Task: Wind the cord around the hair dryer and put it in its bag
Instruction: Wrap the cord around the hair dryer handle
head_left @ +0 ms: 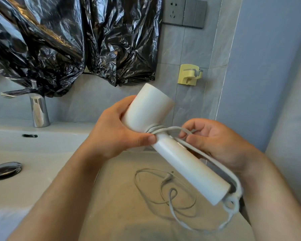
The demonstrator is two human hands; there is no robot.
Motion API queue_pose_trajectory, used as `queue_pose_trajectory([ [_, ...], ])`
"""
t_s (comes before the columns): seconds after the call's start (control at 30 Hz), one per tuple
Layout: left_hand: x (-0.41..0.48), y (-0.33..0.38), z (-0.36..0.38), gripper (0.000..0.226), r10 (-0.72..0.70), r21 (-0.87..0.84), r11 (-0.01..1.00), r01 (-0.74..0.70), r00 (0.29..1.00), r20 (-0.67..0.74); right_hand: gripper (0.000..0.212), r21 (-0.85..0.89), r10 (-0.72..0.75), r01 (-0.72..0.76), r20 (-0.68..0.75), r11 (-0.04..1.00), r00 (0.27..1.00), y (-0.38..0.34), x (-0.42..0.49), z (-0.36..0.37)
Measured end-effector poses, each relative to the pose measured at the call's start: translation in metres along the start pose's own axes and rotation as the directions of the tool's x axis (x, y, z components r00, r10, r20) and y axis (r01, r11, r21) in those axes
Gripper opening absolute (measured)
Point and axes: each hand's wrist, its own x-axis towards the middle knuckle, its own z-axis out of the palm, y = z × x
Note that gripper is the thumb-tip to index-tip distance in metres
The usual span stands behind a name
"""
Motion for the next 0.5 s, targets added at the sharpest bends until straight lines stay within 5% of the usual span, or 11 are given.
queue_pose_trajectory([
  [0.13, 0.001, -0.006, 0.012, 0.078, -0.018, -0.143, 0.99, 0.018, 1.0, -0.001, 0.043, 0.143, 0.027, -0.02, -0.05, 0.99, 0.998, 0.015, 0.012, 0.001],
  [0.23, 0.003, -0.015, 0.014, 0.073, -0.072, -0.188, 0.981, 0.05, 0.991, -0.112, 0.033, 0.355, 0.03, 0.056, -0.234, 0.933, 0.972, 0.028, 0.023, 0.018],
  [0.3, 0.004, -0.018, 0.015, 0.071, -0.119, -0.214, 0.974, 0.077, 0.975, -0.189, 0.01, 0.279, -0.033, 0.135, -0.342, 0.951, 0.939, 0.032, 0.026, 0.036],
  [0.5, 0.006, -0.016, 0.024, 0.067, -0.169, -0.159, 0.982, 0.101, 0.849, -0.5, 0.028, -0.173, -0.058, -0.017, -0.421, 0.985, 0.905, 0.031, 0.028, 0.055],
])
